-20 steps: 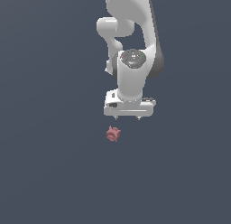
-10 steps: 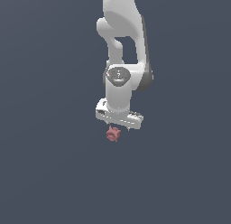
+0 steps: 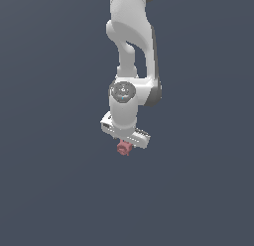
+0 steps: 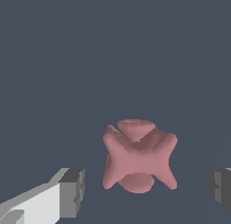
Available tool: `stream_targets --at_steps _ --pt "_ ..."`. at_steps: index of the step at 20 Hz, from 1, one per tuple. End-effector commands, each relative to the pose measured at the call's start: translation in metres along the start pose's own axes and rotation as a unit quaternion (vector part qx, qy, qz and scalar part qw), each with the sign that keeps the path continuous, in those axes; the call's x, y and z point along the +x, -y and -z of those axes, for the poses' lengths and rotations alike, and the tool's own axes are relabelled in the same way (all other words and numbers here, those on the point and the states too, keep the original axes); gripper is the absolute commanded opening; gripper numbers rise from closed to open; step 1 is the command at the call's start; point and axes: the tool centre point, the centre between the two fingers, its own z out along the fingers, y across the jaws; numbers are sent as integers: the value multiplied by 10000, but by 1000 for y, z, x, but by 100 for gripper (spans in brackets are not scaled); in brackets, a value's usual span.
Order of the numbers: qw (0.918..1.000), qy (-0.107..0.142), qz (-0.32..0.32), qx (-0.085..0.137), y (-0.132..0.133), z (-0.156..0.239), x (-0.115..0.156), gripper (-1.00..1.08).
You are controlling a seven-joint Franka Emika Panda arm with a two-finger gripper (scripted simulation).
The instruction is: Pick up the object and move it to a goal position.
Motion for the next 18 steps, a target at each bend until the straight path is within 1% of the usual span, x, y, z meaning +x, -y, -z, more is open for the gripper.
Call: stream_targets --at_steps 1,6,13,18 --pt "10000 -4 -46 -2 -1 -1 1 100" --pt "10000 -1 -22 -2 -1 -7 0 100" --pt "10000 -4 -42 -2 -1 -41 0 100" --pt "10000 -4 -47 -2 -1 -51 1 100"
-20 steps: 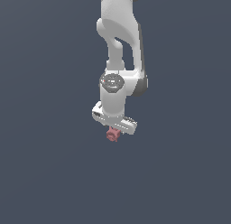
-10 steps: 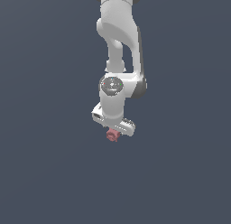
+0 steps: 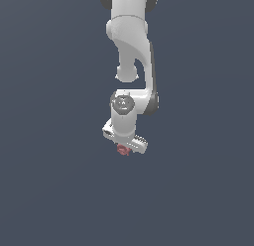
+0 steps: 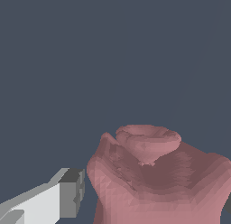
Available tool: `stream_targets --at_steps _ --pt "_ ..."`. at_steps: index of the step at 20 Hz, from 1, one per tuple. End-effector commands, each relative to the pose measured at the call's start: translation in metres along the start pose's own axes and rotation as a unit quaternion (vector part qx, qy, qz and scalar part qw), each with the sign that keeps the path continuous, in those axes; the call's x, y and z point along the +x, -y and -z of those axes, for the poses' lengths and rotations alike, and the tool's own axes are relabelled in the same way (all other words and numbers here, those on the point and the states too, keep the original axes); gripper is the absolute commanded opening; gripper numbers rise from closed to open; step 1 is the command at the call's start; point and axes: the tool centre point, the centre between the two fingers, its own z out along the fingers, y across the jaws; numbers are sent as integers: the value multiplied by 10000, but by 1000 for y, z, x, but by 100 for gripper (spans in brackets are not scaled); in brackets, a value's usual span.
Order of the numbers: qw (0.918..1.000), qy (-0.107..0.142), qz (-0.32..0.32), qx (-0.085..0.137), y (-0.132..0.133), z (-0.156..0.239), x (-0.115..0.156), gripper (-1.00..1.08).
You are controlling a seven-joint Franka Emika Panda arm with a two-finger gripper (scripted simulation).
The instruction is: Pick up the object and move it to a goal position.
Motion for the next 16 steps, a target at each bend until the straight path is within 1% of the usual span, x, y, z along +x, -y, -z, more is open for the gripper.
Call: stream_targets --at_steps 1,2,13,16 --pt "10000 -8 -1 4 1 -2 1 100" --pt "10000 -8 -1 4 1 -2 1 -100" --pt "10000 -10 1 6 1 -1 1 -100" --pt "10000 -10 1 6 5 3 2 -100"
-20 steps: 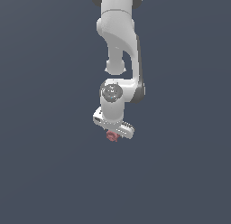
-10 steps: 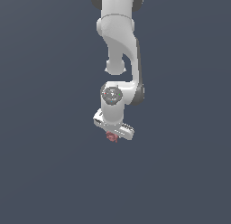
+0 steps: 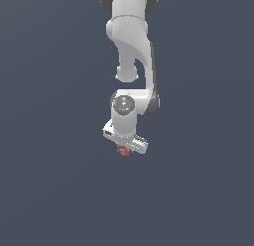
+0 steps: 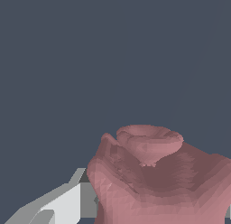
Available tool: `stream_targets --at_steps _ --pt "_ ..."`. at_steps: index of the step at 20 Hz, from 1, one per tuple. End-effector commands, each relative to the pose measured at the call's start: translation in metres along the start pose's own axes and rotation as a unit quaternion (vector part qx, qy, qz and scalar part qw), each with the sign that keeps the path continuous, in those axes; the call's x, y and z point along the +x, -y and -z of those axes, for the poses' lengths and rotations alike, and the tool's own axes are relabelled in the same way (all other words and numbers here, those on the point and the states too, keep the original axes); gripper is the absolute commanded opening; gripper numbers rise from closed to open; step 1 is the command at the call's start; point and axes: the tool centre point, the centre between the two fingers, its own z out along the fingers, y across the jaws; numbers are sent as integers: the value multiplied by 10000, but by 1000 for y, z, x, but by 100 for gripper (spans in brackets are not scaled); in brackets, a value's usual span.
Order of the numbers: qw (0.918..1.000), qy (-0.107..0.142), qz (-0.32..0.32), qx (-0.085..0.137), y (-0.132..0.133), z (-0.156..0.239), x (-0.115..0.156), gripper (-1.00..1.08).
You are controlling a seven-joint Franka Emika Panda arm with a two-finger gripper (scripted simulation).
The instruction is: Pick up the object and move it to a goal position.
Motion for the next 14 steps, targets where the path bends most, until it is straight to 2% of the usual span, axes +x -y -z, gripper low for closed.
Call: stream_targets --at_steps 1,7,14 --pt "10000 -3 4 3 5 4 1 -100" --pt "10000 -4 3 1 31 26 4 -100" --pt "10000 -5 2 -2 77 65 11 -100"
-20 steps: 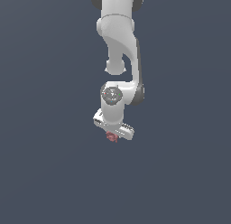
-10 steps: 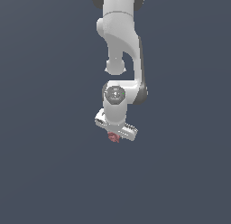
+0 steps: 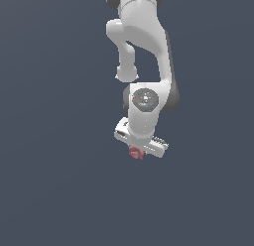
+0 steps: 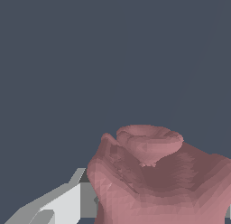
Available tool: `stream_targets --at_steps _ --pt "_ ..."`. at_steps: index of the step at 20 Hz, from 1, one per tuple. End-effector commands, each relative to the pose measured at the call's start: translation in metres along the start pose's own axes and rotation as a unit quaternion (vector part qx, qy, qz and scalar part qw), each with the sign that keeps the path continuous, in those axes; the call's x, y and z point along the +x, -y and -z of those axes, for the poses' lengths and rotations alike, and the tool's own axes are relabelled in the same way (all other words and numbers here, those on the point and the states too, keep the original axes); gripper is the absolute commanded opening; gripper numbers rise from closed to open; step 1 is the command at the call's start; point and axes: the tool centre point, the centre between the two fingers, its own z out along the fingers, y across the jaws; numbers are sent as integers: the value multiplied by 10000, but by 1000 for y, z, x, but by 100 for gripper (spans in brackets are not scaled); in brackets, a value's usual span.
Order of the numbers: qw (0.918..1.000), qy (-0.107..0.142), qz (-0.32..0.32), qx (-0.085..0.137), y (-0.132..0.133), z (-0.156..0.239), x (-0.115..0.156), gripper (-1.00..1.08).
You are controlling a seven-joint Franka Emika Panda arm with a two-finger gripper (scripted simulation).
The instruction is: Pick up the object and move it to a goal position.
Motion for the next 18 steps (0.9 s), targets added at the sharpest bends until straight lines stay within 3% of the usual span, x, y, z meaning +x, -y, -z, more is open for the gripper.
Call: stream_targets --at_steps 1,9,18 --pt "10000 -1 0 0 18 15 2 -100" --pt "10000 -1 0 0 63 52 10 -100" --pt "10000 1 -1 1 81 66 15 -100"
